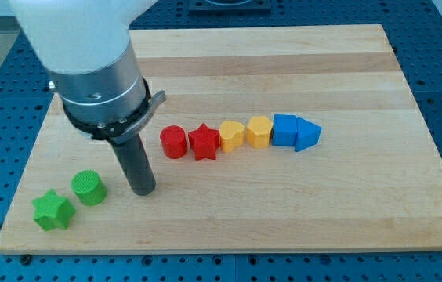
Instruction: Slide the green circle closer to the green star
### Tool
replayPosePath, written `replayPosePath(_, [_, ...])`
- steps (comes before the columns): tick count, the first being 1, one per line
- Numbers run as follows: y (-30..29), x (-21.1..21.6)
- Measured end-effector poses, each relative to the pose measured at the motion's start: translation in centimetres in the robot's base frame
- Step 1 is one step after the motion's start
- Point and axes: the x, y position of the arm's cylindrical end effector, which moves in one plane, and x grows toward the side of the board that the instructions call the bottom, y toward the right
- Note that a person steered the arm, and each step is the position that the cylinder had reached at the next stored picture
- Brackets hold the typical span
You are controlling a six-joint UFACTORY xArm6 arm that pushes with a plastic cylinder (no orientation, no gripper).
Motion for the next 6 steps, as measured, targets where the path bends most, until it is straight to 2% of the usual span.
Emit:
replayPosePath(3, [-5.4,0.2])
replayPosePath(6, [-3.1,-1.9])
